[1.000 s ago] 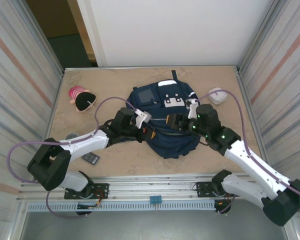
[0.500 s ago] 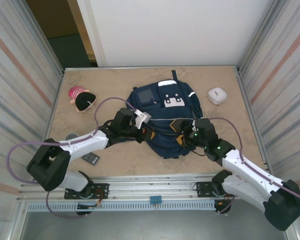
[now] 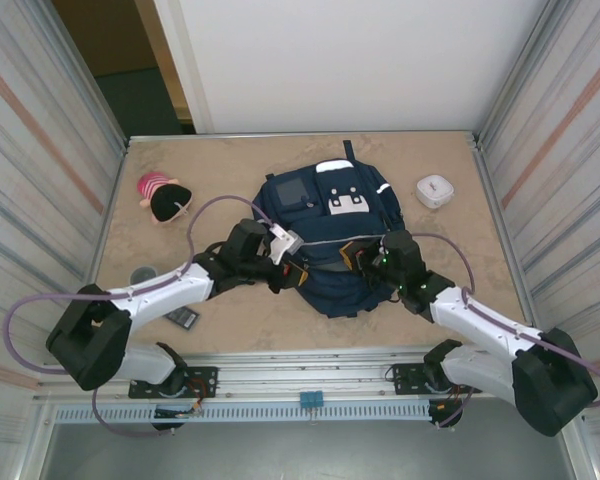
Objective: Pack the student bag
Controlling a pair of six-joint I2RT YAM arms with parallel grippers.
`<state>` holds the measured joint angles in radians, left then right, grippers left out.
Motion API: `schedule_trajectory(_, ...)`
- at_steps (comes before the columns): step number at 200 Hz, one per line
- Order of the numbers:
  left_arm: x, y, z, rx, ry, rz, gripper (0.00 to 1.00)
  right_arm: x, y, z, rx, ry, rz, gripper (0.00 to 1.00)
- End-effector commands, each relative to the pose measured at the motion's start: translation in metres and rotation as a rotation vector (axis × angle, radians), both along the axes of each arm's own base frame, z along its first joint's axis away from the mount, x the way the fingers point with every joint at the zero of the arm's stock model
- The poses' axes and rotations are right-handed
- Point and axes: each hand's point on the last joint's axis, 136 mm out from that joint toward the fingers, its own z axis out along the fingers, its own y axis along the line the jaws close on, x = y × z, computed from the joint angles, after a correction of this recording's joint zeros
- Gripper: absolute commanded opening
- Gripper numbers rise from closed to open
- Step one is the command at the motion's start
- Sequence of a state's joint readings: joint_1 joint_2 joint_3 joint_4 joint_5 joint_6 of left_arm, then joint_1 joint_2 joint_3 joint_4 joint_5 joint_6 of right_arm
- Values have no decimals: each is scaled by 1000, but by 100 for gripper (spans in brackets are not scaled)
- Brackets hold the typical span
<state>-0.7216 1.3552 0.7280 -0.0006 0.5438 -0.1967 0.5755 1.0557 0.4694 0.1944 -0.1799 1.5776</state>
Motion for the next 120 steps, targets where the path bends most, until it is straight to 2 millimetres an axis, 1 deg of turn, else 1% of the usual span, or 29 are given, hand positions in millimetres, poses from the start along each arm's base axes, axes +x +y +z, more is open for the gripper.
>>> schedule_trajectory(1,-19,-18,37,-76,-80,-127,0,20,-1,20,-29,-90,-31,0)
schedule_trajectory(15,-22,-29,46,-97,-89,-148,0,24,3,23,-34,-102,-19,0)
schedule_trajectory(39,-29,-55,61,-145,-119,-206,0,26,16,29,-40,-119,29,0)
schedule_trajectory(55,-25,-70,69,-153,-129,-196,0,24,23,30,-42,-127,63,0)
schedule_trajectory(67,-18,-78,75,-157,-146,-168,0,22,25,32,-48,-139,85,0)
schedule_trajectory(79,-14,-83,78,-167,-165,-155,7,19,24,34,-59,-148,114,0)
schedule_trajectory(91,-10,-82,82,-167,-191,-144,19,15,24,37,-83,-160,167,0)
schedule_trajectory(100,-10,-77,84,-154,-219,-143,31,12,24,42,-111,-176,228,0)
schedule_trajectory(112,-13,-69,88,-131,-266,-162,54,7,26,51,-162,-212,327,0)
schedule_trajectory(120,-17,-62,91,-108,-304,-181,62,3,27,56,-206,-239,392,0)
